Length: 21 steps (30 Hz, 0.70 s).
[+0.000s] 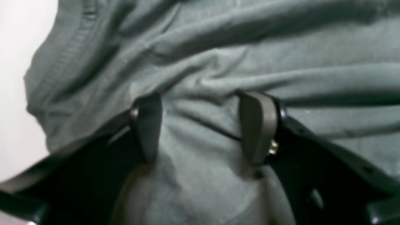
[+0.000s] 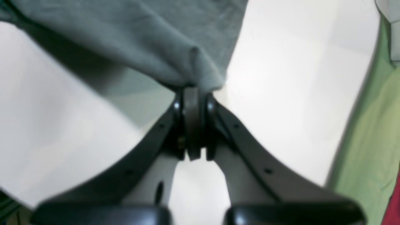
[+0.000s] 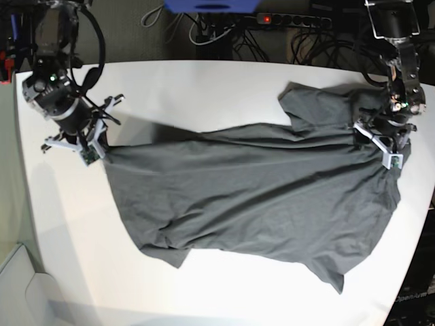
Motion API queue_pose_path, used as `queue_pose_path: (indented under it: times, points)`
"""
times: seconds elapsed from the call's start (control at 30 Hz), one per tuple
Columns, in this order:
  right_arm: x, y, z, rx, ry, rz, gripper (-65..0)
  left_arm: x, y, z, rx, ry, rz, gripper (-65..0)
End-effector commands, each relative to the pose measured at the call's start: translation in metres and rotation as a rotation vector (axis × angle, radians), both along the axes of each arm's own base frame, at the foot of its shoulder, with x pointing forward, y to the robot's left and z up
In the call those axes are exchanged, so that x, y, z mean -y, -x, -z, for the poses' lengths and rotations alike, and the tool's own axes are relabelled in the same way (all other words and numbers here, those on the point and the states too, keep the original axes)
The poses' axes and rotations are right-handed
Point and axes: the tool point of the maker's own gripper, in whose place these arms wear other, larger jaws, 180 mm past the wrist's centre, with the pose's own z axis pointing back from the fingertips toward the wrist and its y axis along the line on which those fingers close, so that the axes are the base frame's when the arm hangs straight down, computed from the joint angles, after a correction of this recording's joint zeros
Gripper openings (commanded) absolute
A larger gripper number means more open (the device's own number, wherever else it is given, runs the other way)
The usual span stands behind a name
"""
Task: Layout the t-shirt on the table in an organized manner, then fold the t-shirt properly
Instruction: 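Pull the t-shirt taut with both grippers away from each other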
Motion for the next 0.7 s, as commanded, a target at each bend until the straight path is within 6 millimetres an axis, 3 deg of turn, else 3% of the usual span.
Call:
queue_pose_path:
  times: [0.0,0.07,0.3,0.43,0.67]
  points:
    - [0.001,0.002,-0.007,0.023,0.0,-0.005,-65.0,-0.007,0.0,-0.006,-0.012,-0.041,0.008,-26.1]
    - [0.012,0.013,-0.002,0.001,0.014,0.025,-65.0,-0.005,-0.005,-0.015,0.012,-0.049,0.025,-26.1]
    - [0.094,0.038,-0.005,-0.058,0.121,0.241,-65.0,0.0,-0.013,-0.023,-0.036,-0.164,0.251,-26.1]
    - [0.094,0.056,0.007,-0.112,0.128,0.242,-65.0,-0.003,-0.008,-0.018,-0.082,-0.238,0.31,-26.1]
    - [0.077,0.073,0.026,-0.165,0.062,0.267,-64.9,-0.006,-0.011,-0.022,-0.078,-0.257,0.317,-26.1]
